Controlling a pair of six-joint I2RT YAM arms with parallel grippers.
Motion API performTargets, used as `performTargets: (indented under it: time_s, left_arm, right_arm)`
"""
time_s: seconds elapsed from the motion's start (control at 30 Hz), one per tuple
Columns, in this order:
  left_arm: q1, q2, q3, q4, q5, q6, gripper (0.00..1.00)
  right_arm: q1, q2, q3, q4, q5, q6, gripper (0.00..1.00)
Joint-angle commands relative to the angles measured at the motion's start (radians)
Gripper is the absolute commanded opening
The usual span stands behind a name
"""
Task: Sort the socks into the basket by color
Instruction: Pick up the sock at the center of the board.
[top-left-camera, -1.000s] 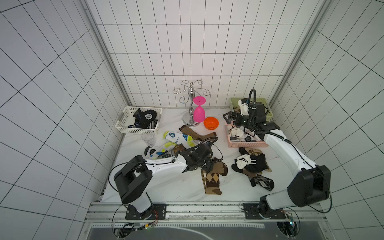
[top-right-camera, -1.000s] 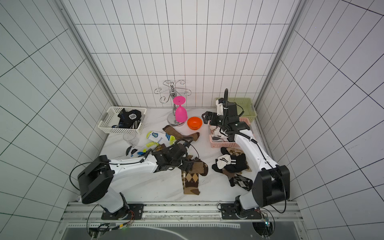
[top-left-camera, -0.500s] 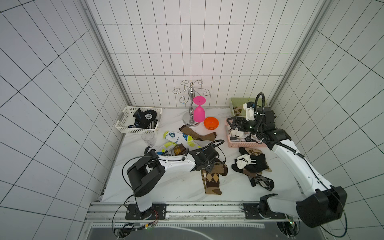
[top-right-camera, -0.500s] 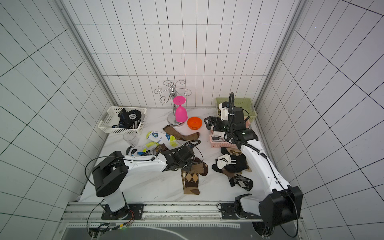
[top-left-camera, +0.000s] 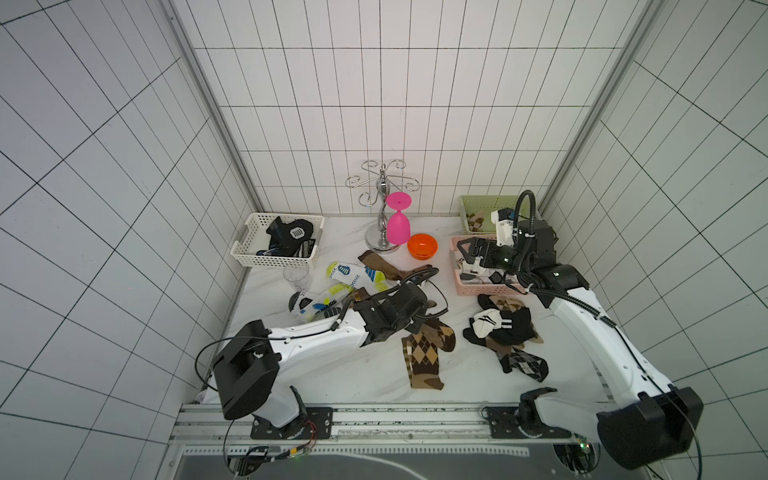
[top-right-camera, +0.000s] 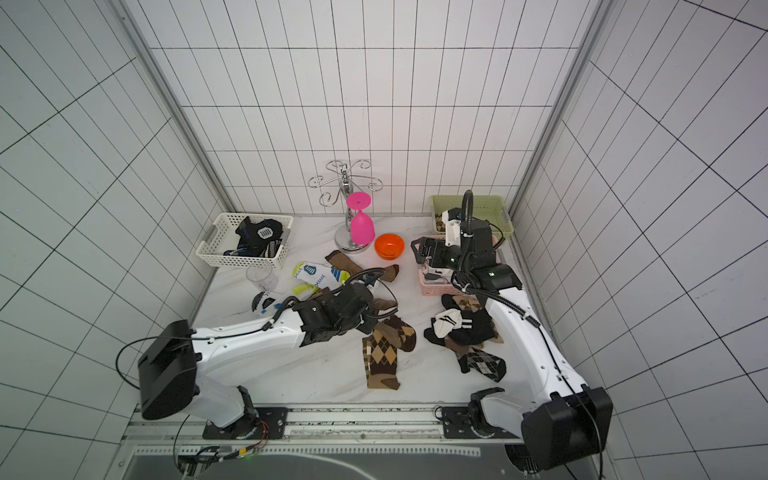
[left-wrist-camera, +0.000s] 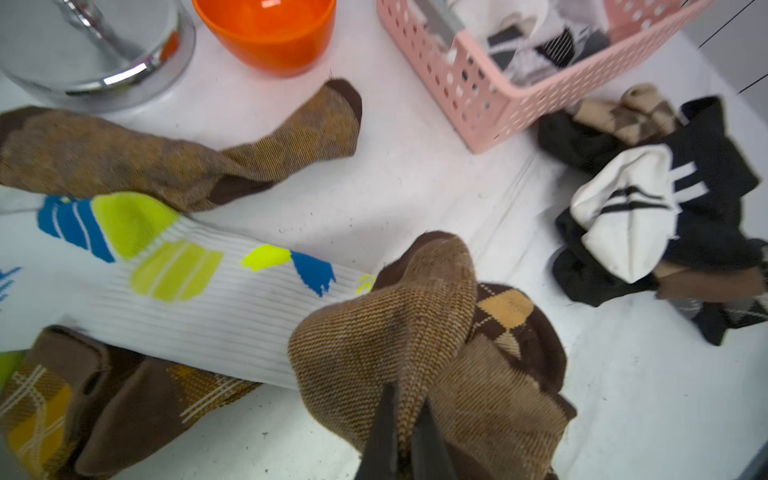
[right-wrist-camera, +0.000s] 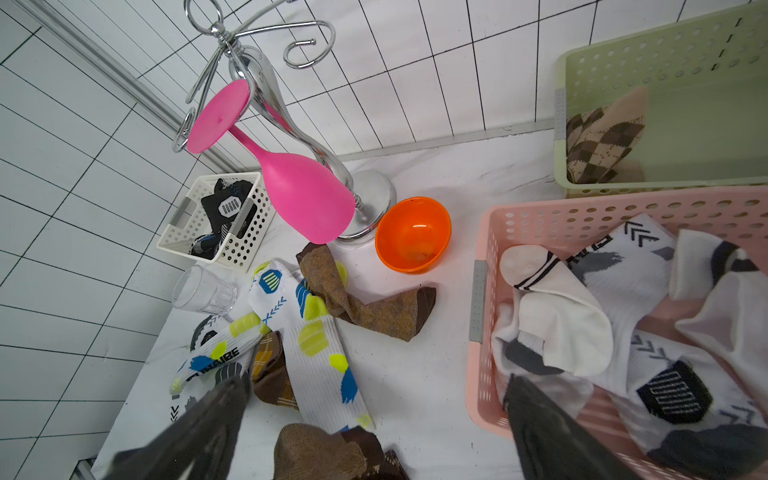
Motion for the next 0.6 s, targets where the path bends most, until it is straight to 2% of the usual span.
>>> performTargets:
  time_s: [0.0, 0.2, 0.33, 0.57]
  left_arm:
    - [-0.003, -0.065, 0.044, 0.018, -0.013, 0.01, 0.0]
    - [0.013, -0.164, 0.076, 0.075, 0.024, 0.018, 0.0]
    - [0.054, -0.198, 0.105, 0.094, 0.085, 0.008, 0.0]
    - [0.087, -0.222, 0.129, 0.142, 0.156, 0.04, 0.0]
  right_arm:
    - [-0.005, -0.014, -0.056, -0.023, -0.082, -0.011, 0.96]
    - [0.001, -0.024, -0.079, 0.008, -0.324, -0.025, 0.86]
    - [0.009, -0.026, -0.086, 0.041, -0.483, -0.001, 0.86]
    - [0.042, -0.031, -0.108, 0.175, -0.654, 0.052, 0.89]
